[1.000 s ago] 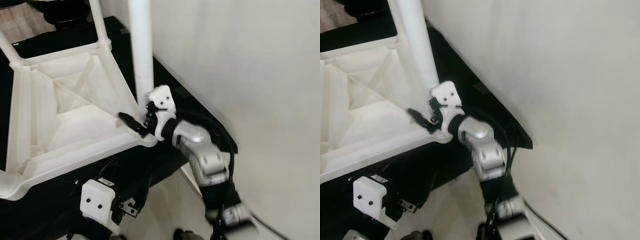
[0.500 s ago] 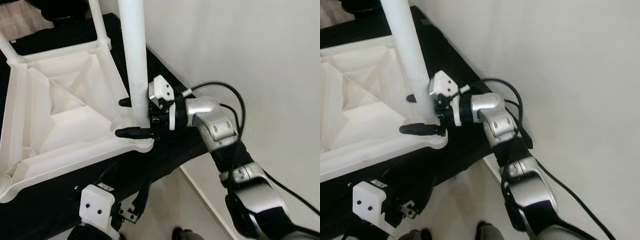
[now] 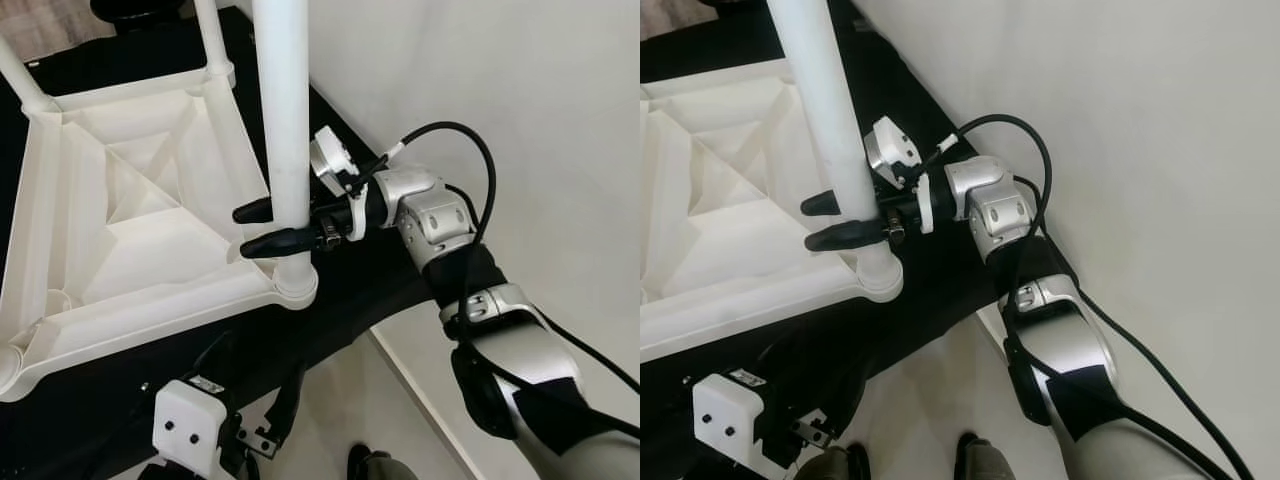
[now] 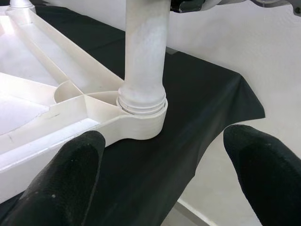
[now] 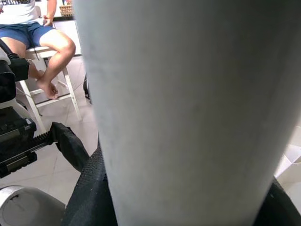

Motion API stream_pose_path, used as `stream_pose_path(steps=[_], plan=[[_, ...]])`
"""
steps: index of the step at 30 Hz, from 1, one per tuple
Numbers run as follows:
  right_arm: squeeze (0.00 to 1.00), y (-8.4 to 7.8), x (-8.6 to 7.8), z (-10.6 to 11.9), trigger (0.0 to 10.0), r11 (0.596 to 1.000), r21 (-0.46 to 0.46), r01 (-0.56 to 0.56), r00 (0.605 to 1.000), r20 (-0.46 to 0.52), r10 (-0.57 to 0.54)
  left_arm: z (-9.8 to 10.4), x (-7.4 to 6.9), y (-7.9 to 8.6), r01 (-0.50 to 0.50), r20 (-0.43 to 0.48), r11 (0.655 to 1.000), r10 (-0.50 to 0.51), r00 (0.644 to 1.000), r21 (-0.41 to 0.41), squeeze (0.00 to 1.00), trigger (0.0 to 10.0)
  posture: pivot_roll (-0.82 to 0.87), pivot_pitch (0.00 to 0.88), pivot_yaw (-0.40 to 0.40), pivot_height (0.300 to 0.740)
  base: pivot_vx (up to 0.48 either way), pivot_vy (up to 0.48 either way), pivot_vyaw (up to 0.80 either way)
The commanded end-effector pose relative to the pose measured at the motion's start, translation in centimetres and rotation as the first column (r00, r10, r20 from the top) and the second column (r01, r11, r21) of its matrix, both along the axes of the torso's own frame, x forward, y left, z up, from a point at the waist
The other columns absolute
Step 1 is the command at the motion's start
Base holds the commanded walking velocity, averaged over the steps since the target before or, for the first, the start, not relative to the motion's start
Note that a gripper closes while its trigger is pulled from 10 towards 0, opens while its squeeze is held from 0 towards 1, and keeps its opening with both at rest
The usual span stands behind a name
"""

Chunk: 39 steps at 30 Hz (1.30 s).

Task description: Building children table

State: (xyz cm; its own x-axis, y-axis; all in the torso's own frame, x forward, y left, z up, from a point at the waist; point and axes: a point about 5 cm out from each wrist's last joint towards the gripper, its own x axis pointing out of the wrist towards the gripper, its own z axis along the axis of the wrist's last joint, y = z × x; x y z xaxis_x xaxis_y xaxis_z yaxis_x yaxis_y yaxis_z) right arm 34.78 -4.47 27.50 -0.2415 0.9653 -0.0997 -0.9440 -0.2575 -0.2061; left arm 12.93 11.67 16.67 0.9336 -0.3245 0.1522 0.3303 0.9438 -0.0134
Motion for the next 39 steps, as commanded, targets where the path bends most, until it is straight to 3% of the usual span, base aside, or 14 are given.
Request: stream_pose_path(steps=[1, 9, 11, 12, 13, 14, 17, 26, 30, 31, 33, 34, 35, 39], plan=[[0.00, -0.1, 0.2, -0.4, 0.0, 1.000, 0.015, -0.003, 1.000, -0.023, 0.003, -0.1, -0.3, -0.1, 0.008, -0.018, 1.000, -0.007, 1.000, 0.018, 0.00, 10.0, 0.13, 0.297, -0.032, 0.740, 0.000, 0.000, 0.00], [0.00, -1.4, 1.3, -1.7, 0.0, 0.929, 0.100, 0.355, 0.935, -0.043, -0.353, -0.2, 0.1, -0.1, 0.005, -0.013, 1.000, -0.005, 1.000, 0.016, 0.00, 10.0, 0.11, 0.277, -0.041, 0.740, 0.000, 0.000, 0.00], [0.00, -1.0, 1.1, -4.9, 0.0, 0.729, 0.039, 0.684, 0.730, -0.036, -0.683, -0.3, 0.2, -0.1, 0.005, -0.009, 1.000, -0.005, 1.000, 0.016, 0.00, 10.0, 0.09, 0.268, -0.052, 0.740, 0.000, 0.000, 0.00], [0.00, -1.3, 0.0, -7.3, 0.0, 0.477, 0.017, 0.879, 0.477, -0.095, -0.874, -0.3, 0.4, 0.0, 0.005, -0.006, 1.000, -0.005, 1.000, 0.016, 0.00, 10.0, 0.08, 0.260, -0.049, 0.740, 0.000, 0.000, 0.00], [0.00, -1.3, 0.0, -7.3, 0.0, 0.477, 0.017, 0.879, 0.477, -0.095, -0.874, -0.3, 0.4, 0.0, 0.005, -0.006, 1.000, -0.005, 1.000, 0.016, 0.00, 10.0, 0.08, 0.260, -0.049, 0.740, 0.000, 0.000, 0.00], [0.00, -2.3, -1.0, -8.9, 0.0, 0.258, -0.020, 0.966, 0.253, -0.132, -0.958, -0.4, 0.4, 0.0, 0.004, -0.005, 1.000, -0.004, 1.000, 0.016, 0.00, 10.0, 0.08, 0.258, -0.050, 0.740, 0.000, 0.000, 0.00], [0.00, 0.1, -4.2, -10.6, 0.0, 0.344, -0.019, 0.939, 0.342, -0.070, -0.937, -0.5, 1.1, -0.1, 0.016, 0.004, 1.000, -0.016, 1.000, 0.017, 0.00, 10.0, 0.07, 0.231, -0.031, 0.740, 0.000, 0.000, 0.00], [0.00, 3.1, -2.3, -8.8, 0.0, 0.473, 0.037, 0.881, 0.474, -0.089, -0.876, -1.0, 2.0, 0.2, -0.003, 0.009, 1.000, 0.002, 1.000, 0.022, 0.00, 10.0, 0.08, 0.180, -0.040, 0.740, 0.000, 0.000, 0.00], [0.00, 3.8, -3.7, -8.2, 0.0, 0.439, 0.021, 0.898, 0.439, -0.099, -0.893, -1.0, 2.2, 0.3, -0.013, 0.016, 1.000, 0.012, 1.000, 0.028, 0.00, 10.0, 0.08, 0.178, -0.042, 0.740, 0.000, 0.000, 0.00], [0.00, 3.9, -3.6, -7.5, 10.0, 0.475, 0.053, 0.878, 0.478, -0.103, -0.872, -1.0, 2.2, 0.4, -0.015, 0.017, 0.999, 0.015, 1.000, 0.029, 0.00, 10.0, 0.08, 0.176, -0.043, 0.740, 0.000, 0.000, 0.00], [0.00, 4.1, -3.5, -7.0, 10.0, 0.503, 0.078, 0.861, 0.509, -0.104, -0.854, -1.0, 2.2, 0.4, -0.017, 0.018, 0.999, 0.016, 1.000, 0.030, 0.00, 10.0, 0.08, 0.176, -0.043, 0.740, 0.000, 0.000, 0.00], [0.00, 4.2, -3.3, -6.2, 10.0, 0.570, 0.109, 0.815, 0.579, -0.098, -0.809, -1.0, 2.1, 0.5, -0.017, 0.018, 0.999, 0.016, 1.000, 0.030, 0.00, 10.0, 0.09, 0.179, -0.039, 0.740, 0.000, 0.000, 0.00], [1.00, 4.1, -2.9, -5.5, 10.0, 0.629, 0.134, 0.766, 0.642, -0.102, -0.760, -1.0, 2.1, 0.5, -0.016, 0.018, 0.999, 0.015, 1.000, 0.030, 0.00, 10.0, 0.10, 0.188, -0.034, 0.740, 0.000, 0.000, 0.00], [1.00, 2.9, -1.3, -3.8, 10.0, 0.765, 0.169, 0.622, 0.782, -0.083, -0.617, -0.8, 1.9, 0.3, -0.007, 0.016, 1.000, 0.007, 1.000, 0.029, 0.00, 10.0, 0.12, 0.202, -0.036, 0.740, 0.000, 0.000, 0.00]])
